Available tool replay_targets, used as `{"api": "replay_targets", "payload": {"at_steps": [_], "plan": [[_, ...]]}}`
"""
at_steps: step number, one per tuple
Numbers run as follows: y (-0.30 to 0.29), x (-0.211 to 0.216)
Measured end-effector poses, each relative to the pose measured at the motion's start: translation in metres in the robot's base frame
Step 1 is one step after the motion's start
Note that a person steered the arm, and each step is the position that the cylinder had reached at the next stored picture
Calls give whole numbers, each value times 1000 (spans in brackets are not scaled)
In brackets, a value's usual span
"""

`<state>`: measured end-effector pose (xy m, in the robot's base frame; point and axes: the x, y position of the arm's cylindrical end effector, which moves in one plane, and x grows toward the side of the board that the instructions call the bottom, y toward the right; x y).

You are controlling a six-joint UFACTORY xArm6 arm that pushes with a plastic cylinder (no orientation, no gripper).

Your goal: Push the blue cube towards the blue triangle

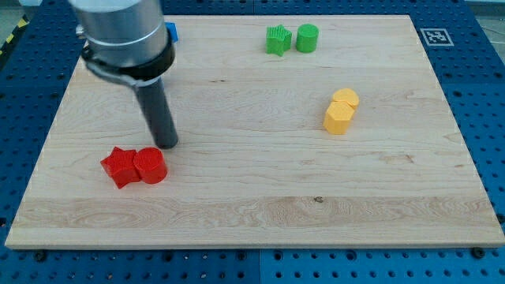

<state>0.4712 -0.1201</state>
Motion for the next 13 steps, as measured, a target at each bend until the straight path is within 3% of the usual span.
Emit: {"api": "replay_targets", "payload": {"at_steps": [4,6,8,11,13], "plan": [[-37,-75],[-68,-74],[-68,-109],[-71,-94],[-43,-117]]}}
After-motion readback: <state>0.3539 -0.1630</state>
